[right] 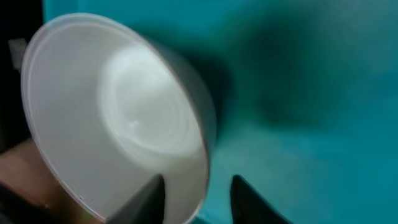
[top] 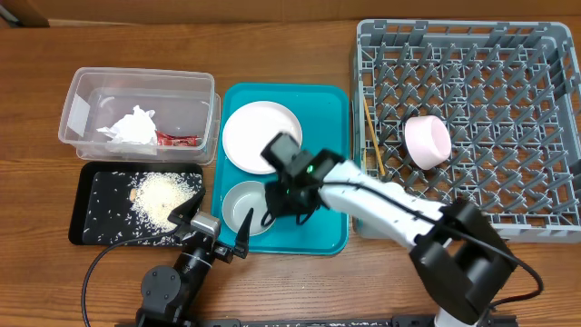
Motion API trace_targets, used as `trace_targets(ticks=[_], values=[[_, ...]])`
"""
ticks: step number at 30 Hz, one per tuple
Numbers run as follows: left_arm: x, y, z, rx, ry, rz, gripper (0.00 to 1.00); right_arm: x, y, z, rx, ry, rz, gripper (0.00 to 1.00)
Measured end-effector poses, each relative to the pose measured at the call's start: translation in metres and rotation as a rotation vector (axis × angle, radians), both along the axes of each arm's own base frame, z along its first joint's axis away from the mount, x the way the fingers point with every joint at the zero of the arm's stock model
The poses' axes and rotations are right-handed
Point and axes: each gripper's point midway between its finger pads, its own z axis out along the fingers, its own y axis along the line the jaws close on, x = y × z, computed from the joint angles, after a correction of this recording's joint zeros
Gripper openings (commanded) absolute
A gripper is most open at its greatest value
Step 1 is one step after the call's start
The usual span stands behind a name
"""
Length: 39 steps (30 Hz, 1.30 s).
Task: Sort waste into correct bins and load items into the dishwasher
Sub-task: 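Release the pink bowl in the rack and move right gripper back to tray, then grasp the small white bowl and carry it into the dish rack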
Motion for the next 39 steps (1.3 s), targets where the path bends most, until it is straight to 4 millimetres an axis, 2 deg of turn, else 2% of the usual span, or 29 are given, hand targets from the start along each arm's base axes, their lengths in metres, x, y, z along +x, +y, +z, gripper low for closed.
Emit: trace_targets(ticks=[2, 6, 8, 12, 14, 17, 20, 23, 26, 29, 32, 39], values=[[0.0, 0.0, 0.0, 0.0, -0.001, 0.0, 1.0, -0.009, 0.001, -0.009, -0.004, 0.013, -0.012, 0.04], [0.0, 0.0, 0.0, 0.0, -0.001, 0.0, 1.0, -0.015, -0.011, -0.015, -0.059, 0.046, -0.062, 0.04], [0.0, 0.0, 0.0, 0.0, -0.001, 0.0, 1.0, -0.01, -0.024, -0.012, -0.115, 0.043, -0.096, 0.04], [0.0, 0.0, 0.0, 0.0, -0.001, 0.0, 1.0, 0.018, -0.061, 0.01, -0.219, -0.03, -0.197, 0.04], [0.0, 0.0, 0.0, 0.0, -0.001, 0.0, 1.0, 0.048, -0.085, 0.04, -0.242, -0.13, -0.282, 0.04], [0.0, 0.0, 0.0, 0.0, -0.001, 0.0, 1.0, 0.095, -0.13, 0.103, -0.254, -0.336, -0.45, 0.04], [0.0, 0.0, 0.0, 0.0, -0.001, 0.0, 1.0, 0.123, -0.2, 0.167, -0.307, -0.536, -0.657, 0.04], [0.0, 0.0, 0.0, 0.0, -0.001, 0.0, 1.0, 0.126, -0.283, 0.206, -0.476, -0.659, -0.834, 0.04], [0.0, 0.0, 0.0, 0.0, -0.001, 0.0, 1.0, 0.113, -0.354, 0.214, -0.721, -0.67, -0.942, 0.04], [0.0, 0.0, 0.0, 0.0, -0.001, 0.0, 1.0, 0.102, -0.394, 0.212, -0.879, -0.646, -0.993, 0.04], [0.0, 0.0, 0.0, 0.0, -0.001, 0.0, 1.0, 0.091, -0.422, 0.208, -0.991, -0.62, -1.029, 0.04], [0.0, 0.0, 0.0, 0.0, -0.001, 0.0, 1.0, 0.088, -0.459, 0.188, -1.2, -0.577, -1.03, 0.04]])
